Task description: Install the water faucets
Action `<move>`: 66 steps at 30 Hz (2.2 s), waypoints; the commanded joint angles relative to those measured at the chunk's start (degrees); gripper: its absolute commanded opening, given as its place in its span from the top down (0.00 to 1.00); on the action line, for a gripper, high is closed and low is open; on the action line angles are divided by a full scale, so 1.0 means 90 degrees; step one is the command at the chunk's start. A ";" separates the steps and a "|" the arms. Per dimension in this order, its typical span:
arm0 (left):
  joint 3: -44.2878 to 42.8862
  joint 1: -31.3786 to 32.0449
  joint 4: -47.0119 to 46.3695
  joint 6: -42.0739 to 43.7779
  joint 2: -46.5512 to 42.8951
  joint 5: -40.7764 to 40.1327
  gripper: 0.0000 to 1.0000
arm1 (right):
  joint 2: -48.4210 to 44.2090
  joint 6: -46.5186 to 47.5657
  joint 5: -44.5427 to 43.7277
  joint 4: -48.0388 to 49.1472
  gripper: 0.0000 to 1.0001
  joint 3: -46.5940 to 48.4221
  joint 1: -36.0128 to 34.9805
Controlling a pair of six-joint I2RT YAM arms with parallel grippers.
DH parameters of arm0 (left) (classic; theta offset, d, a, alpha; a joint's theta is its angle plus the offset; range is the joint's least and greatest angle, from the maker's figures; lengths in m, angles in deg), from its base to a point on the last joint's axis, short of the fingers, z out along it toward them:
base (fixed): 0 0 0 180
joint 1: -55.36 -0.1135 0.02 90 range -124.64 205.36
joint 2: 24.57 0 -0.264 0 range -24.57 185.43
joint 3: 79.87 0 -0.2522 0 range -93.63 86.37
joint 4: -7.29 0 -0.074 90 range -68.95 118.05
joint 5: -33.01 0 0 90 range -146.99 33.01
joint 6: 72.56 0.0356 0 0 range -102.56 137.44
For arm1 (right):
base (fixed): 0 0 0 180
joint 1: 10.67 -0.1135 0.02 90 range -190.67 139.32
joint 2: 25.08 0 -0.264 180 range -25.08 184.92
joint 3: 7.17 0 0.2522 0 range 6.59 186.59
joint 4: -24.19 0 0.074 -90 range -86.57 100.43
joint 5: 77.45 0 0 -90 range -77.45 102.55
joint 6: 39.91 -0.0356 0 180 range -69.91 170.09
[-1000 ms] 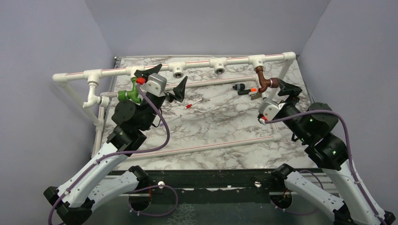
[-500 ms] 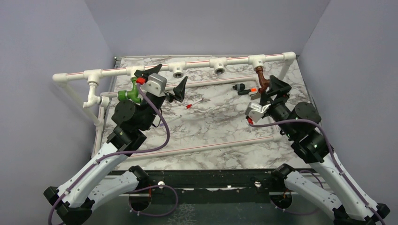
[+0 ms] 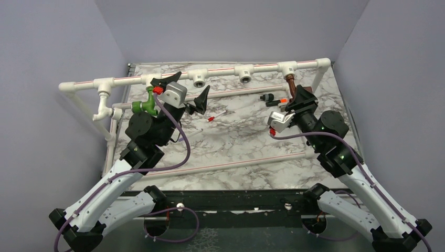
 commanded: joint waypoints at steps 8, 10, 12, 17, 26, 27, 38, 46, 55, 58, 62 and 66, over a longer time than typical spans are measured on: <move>0.0054 0.0013 -0.0180 0.0033 0.0016 -0.0096 0.01 | -0.0103 -0.2111 -0.0036 0.0762 0.99 -0.0151 -0.0026; 0.0055 0.0016 -0.0180 0.0032 0.0019 -0.0096 0.01 | -0.0134 -0.2712 0.0010 0.1043 1.00 -0.0240 -0.0028; 0.0054 0.0020 -0.0180 0.0030 0.0019 -0.0096 0.01 | -0.0145 -0.3241 0.0152 0.1171 1.00 -0.0322 -0.0027; 0.0054 0.0017 -0.0180 0.0034 0.0020 -0.0096 0.01 | -0.0117 -0.4813 0.0405 0.1539 0.99 -0.0403 -0.0028; 0.0044 0.0017 -0.0170 0.0048 -0.0019 -0.0096 0.01 | 0.0181 -0.7902 0.0802 0.2272 1.00 -0.0344 -0.0026; 0.0044 0.0021 -0.0170 0.0051 -0.0024 -0.0095 0.01 | 0.0234 -0.8221 0.0800 0.2335 1.00 -0.0321 -0.0027; 0.0035 0.0015 -0.0170 0.0032 -0.0056 -0.0084 0.01 | 0.0736 -1.1274 0.0832 0.2823 0.99 -0.0039 -0.0029; 0.0036 0.0017 -0.0160 0.0033 -0.0049 -0.0096 0.01 | 0.0899 -1.3299 0.0804 0.3268 0.99 -0.0084 -0.0027; 0.0035 0.0018 -0.0160 0.0015 -0.0033 -0.0077 0.01 | 0.0783 -1.5831 0.0094 0.3885 0.99 -0.0626 -0.0032; 0.0035 0.0020 -0.0160 0.0004 -0.0012 -0.0062 0.01 | 0.0833 -1.6634 -0.0056 0.4131 0.99 -0.0751 -0.0031; 0.0035 0.0018 -0.0153 -0.0007 0.0000 -0.0038 0.01 | 0.0990 -1.7706 -0.0173 0.4313 1.00 -0.0862 -0.0027; 0.0035 0.0012 -0.0153 0.0001 0.0000 -0.0057 0.01 | 0.1136 -1.8723 -0.0191 0.4901 0.99 -0.1087 -0.0030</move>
